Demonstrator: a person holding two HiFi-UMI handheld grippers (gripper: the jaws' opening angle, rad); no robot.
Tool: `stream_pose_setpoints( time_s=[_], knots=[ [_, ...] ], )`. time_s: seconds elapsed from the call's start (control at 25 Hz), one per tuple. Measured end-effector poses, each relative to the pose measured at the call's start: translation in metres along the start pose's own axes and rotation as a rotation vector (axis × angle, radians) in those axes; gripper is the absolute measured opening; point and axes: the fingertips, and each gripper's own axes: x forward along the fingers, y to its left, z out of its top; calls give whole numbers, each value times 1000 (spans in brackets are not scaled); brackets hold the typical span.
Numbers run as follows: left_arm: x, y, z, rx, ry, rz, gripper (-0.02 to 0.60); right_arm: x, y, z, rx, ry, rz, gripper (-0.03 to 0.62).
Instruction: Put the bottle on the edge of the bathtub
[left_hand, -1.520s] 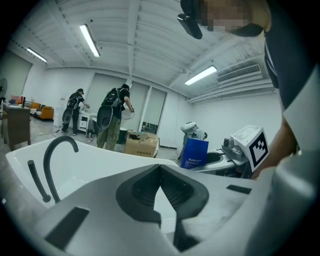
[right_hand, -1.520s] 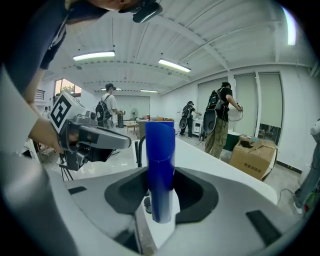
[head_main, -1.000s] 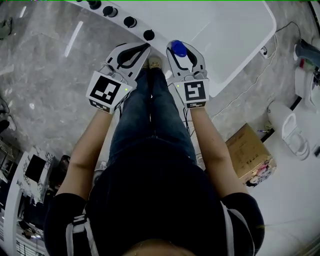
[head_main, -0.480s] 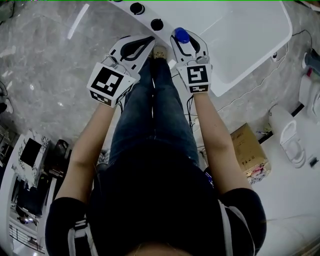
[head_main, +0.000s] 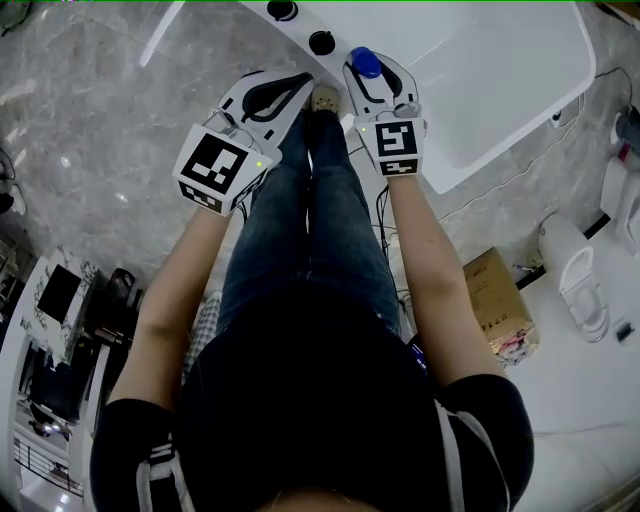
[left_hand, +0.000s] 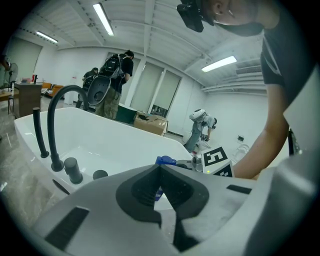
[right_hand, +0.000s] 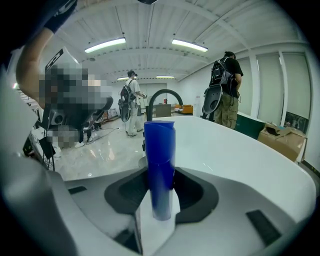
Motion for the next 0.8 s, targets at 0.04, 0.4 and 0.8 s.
stream_pose_setpoints(
  time_s=[0.04, 0.4, 0.8],
  knots=[
    [0, -1, -1, -6, 0, -1, 23, 0, 0, 0, 4, -4, -3, 167],
    [3, -19, 1, 8, 8, -43, 23, -9, 3, -8, -6, 15, -24, 167],
    [-9, -38, 21, 59, 13, -59, 23, -32, 8, -8, -25, 75, -36, 230]
  ],
)
